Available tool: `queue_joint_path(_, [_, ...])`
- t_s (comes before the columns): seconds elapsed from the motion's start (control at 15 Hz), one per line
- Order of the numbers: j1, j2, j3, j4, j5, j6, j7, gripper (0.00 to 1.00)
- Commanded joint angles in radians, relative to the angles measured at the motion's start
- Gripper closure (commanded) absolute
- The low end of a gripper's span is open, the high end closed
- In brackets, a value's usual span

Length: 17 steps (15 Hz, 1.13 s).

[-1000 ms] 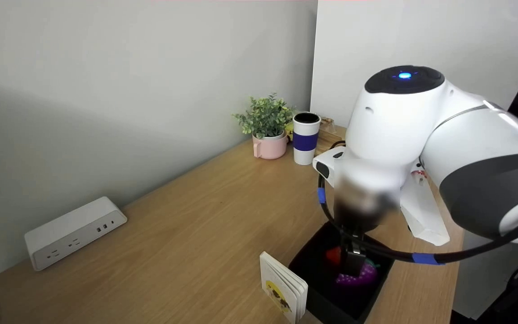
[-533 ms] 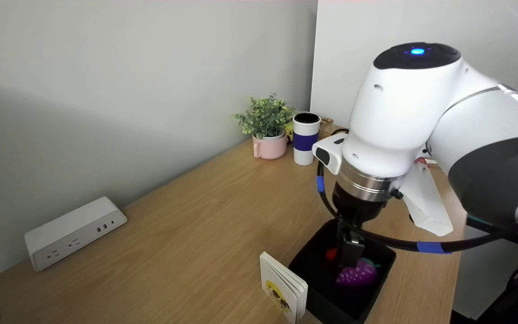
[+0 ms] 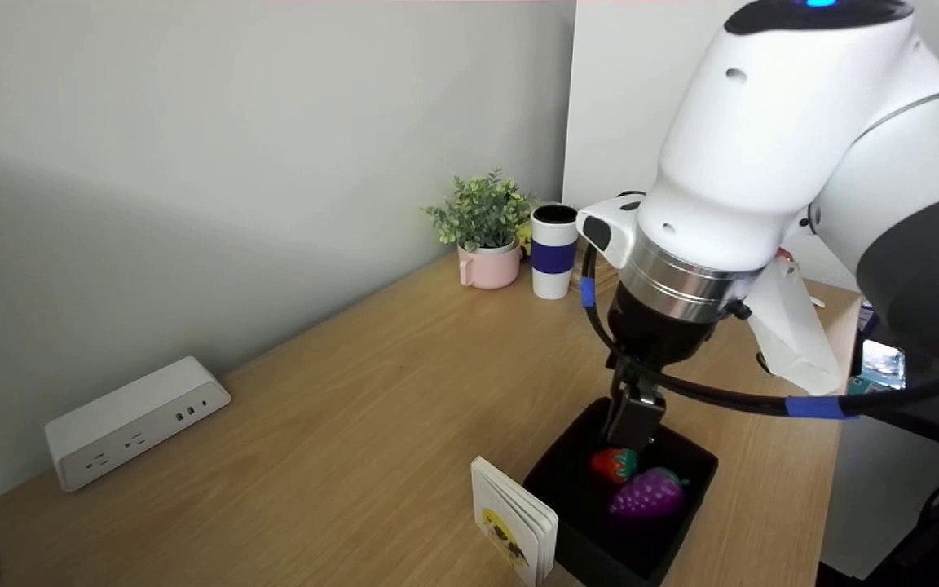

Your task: Put the plastic grapes and strawberry in the box respectively

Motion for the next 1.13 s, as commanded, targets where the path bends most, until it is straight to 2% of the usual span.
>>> queue_joint_path(0.0, [0.000, -0.060, -0.020, -0.052, -0.034, 0.012, 0.049, 0.00])
queue_joint_path(0.6, [-0.039, -0.098, -0.053, -0.091, -0.015, 0.044, 0.110, 0.00])
queue_joint_path(0.67, [-0.037, -0.067, -0.043, -0.050, -0.010, 0.013, 0.084, 0.00])
queue_joint_path(1.07, [-0.042, -0.071, -0.045, -0.056, -0.010, 0.020, 0.100, 0.00])
